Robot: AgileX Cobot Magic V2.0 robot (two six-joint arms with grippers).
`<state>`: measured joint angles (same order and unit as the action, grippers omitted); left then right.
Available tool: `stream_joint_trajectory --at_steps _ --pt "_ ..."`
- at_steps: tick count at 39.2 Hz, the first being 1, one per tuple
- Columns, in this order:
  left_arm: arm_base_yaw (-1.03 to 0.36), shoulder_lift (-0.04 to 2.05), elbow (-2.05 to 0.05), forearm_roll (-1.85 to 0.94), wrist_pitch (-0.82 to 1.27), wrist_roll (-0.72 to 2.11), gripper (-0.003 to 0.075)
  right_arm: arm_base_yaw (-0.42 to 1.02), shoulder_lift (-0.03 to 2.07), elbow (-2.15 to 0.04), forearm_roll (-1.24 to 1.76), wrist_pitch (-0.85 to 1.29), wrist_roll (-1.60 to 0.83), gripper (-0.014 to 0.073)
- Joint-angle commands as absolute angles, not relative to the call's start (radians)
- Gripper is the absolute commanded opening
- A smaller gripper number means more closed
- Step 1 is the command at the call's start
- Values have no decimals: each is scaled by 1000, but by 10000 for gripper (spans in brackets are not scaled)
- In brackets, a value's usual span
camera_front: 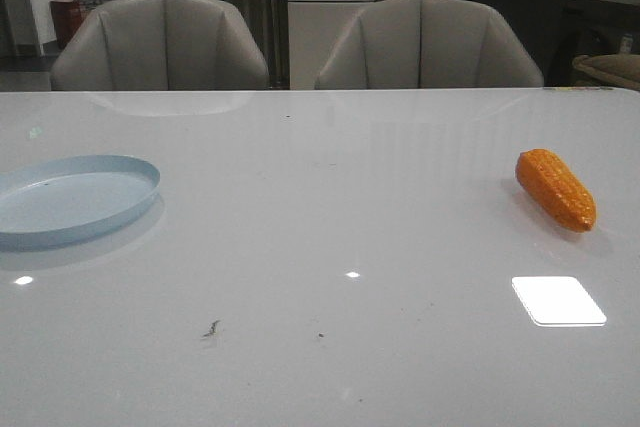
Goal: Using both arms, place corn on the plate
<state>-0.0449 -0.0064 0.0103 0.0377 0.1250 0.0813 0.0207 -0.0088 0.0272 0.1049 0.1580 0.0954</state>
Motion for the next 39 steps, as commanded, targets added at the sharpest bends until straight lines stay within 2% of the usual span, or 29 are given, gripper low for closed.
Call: stream_joint_trajectory --at_steps 1,24,39 --pt "-43 -7 48 29 28 79 94 14 -30 6 96 78 87 66" --pt "-43 -7 48 20 24 79 94 14 -30 6 96 78 87 66" --pt "-43 -7 48 20 -110 79 94 14 -30 6 95 51 87 66"
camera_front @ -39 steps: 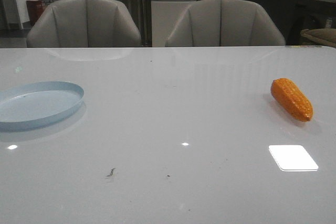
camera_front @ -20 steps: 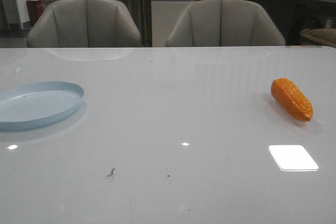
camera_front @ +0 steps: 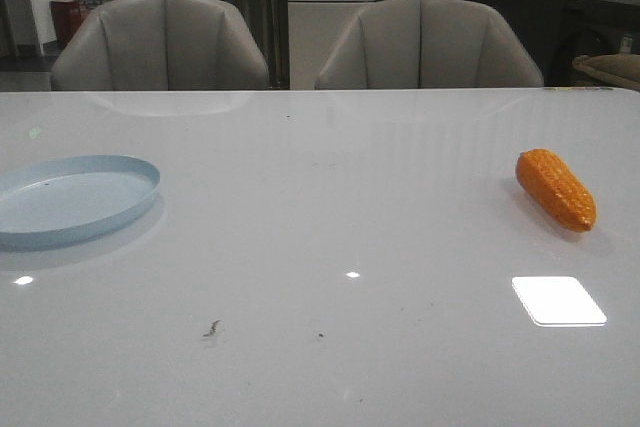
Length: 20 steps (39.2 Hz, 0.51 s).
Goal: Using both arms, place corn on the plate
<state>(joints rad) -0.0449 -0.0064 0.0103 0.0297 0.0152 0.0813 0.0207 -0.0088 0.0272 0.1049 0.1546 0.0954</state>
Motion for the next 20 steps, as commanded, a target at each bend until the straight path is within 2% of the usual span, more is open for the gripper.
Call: stream_joint_trajectory --at_steps 1,7,13,20 --pt "-43 -7 48 20 -120 79 94 14 -30 6 95 49 87 66" --pt "-43 -7 47 0 -220 79 94 14 -30 6 96 9 87 66" --pt "-43 -7 6 0 -282 79 94 15 -30 -2 96 -160 87 66" --pt "-43 21 -184 19 -147 79 94 15 -6 -197 93 -31 87 59"
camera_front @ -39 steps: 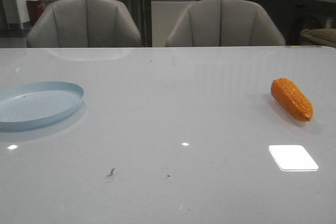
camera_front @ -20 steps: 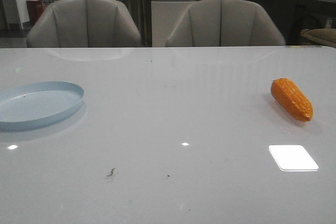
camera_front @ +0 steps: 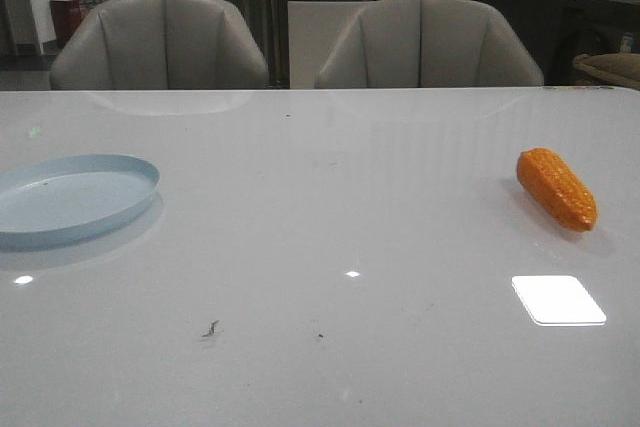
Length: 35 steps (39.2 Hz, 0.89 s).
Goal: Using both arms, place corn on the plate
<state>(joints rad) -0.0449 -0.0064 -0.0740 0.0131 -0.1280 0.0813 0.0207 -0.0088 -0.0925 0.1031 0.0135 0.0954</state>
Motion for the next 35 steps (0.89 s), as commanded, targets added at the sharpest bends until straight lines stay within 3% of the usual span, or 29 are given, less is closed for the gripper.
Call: stream_joint_trajectory --at_steps 1,17,28,31,35 --pt "-43 35 -210 27 -115 79 94 15 12 -225 89 -17 87 59" --pt "-43 529 -514 42 -133 79 94 15 573 -595 53 -38 87 59" --pt "-43 857 -516 -50 -194 79 108 15 899 -610 53 -101 87 62" --pt "-43 927 -516 -79 -205 79 175 15 961 -610 52 -97 87 136" --pt "-43 1016 -516 -116 -194 79 300 17 1028 -610 52 -77 87 332"
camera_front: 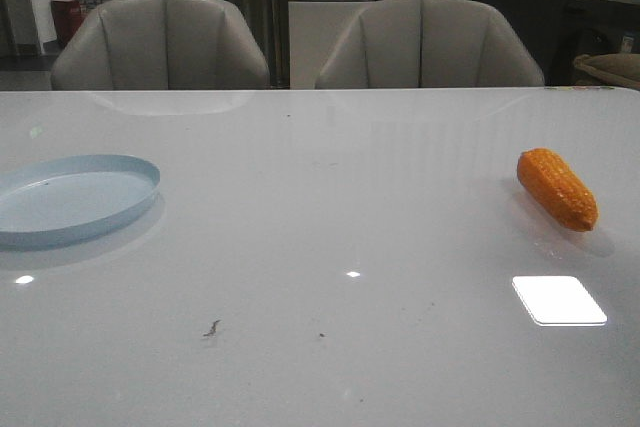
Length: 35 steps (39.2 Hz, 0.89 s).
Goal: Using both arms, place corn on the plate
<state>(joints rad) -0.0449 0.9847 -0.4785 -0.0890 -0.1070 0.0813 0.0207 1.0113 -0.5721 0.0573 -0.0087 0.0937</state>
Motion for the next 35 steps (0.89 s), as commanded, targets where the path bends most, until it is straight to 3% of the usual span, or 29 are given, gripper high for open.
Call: stream_joint_trajectory --at_steps 1,3,10,26,35 --pt "-43 1037 -516 -116 -196 79 325 17 1043 -610 52 -71 87 377" --pt "-43 1081 -518 -116 -196 79 349 17 1070 -610 52 -66 87 433" --pt "-12 1240 -676 -190 11 79 349 17 1111 -610 52 -71 87 436" --pt "52 1849 -1411 -187 430 79 347 17 1112 -610 52 -70 87 436" --pt "69 2025 -1484 -185 549 79 347 17 1112 -610 52 -70 87 436"
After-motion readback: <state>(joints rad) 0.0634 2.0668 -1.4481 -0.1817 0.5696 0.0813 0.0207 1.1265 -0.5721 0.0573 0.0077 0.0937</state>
